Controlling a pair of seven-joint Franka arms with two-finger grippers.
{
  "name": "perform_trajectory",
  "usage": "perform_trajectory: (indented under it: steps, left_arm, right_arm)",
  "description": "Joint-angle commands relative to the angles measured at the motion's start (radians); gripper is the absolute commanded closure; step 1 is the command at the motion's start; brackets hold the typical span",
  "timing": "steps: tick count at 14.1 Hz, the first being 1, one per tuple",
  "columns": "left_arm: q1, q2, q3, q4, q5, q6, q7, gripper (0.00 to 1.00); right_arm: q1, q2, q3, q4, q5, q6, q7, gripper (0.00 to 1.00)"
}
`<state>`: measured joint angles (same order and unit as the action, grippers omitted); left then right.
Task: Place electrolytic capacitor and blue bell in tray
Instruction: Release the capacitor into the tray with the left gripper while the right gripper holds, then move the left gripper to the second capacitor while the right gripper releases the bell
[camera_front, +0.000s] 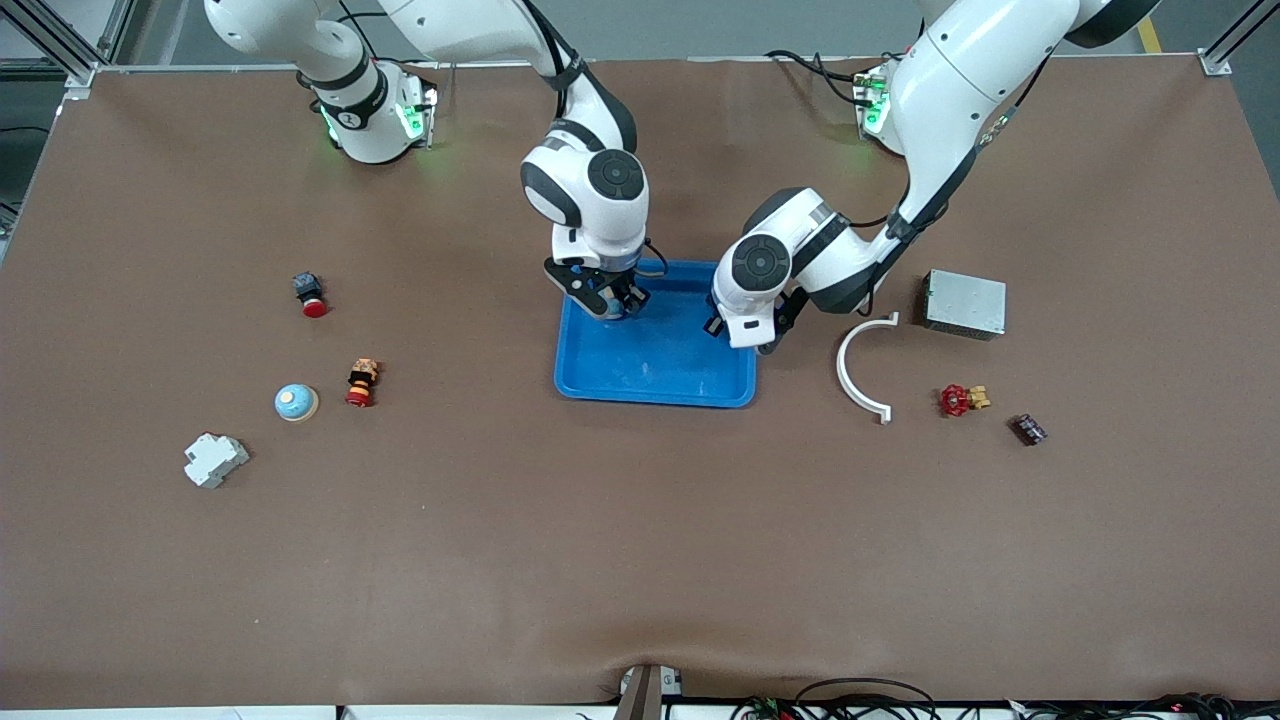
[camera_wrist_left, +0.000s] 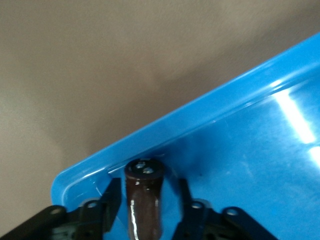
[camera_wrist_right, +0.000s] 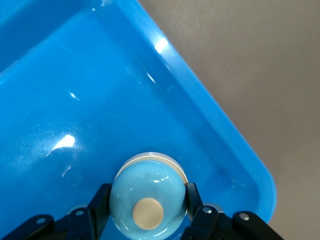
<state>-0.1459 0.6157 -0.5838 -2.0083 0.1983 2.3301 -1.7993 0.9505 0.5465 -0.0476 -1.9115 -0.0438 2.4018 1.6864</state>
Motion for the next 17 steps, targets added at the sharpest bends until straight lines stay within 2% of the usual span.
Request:
perform_trajectory:
  steps: [1,6,8,11,12,13,17]
  left_arm:
    - [0.009,-0.007,0.001,0.049,0.017,-0.015,-0.025,0.0]
    - [0.046,-0.039,-0.001,0.207,0.015,-0.274,-0.012,0.0]
    - [0.09,-0.042,-0.002,0.232,0.021,-0.319,0.009,0.0]
    - [0.188,-0.096,-0.001,0.24,0.021,-0.371,0.151,0.0]
    - [0.222,-0.109,-0.001,0.24,0.026,-0.391,0.22,0.0]
    - [0.261,-0.123,-0.001,0.24,0.03,-0.405,0.292,0.0]
    - [0.411,-0.136,0.001,0.24,0.091,-0.405,0.53,0.0]
  right_arm:
    - [0.028,0.021,-0.014,0.028,-0.022,0.003,0.045,1.0]
    - [0.039,0.046,-0.015,0.031,-0.031,0.016,0.075,1.0]
    - [0.039,0.056,-0.014,0.034,-0.031,0.023,0.075,1.0]
    - [0.037,0.064,-0.015,0.04,-0.028,0.031,0.084,1.0]
    - [0.031,0.064,-0.015,0.045,-0.031,0.03,0.105,0.56]
    - [0.037,0.064,-0.017,0.048,-0.031,0.027,0.11,0.01]
    - [0.036,0.059,-0.018,0.048,-0.054,0.017,0.105,0.0]
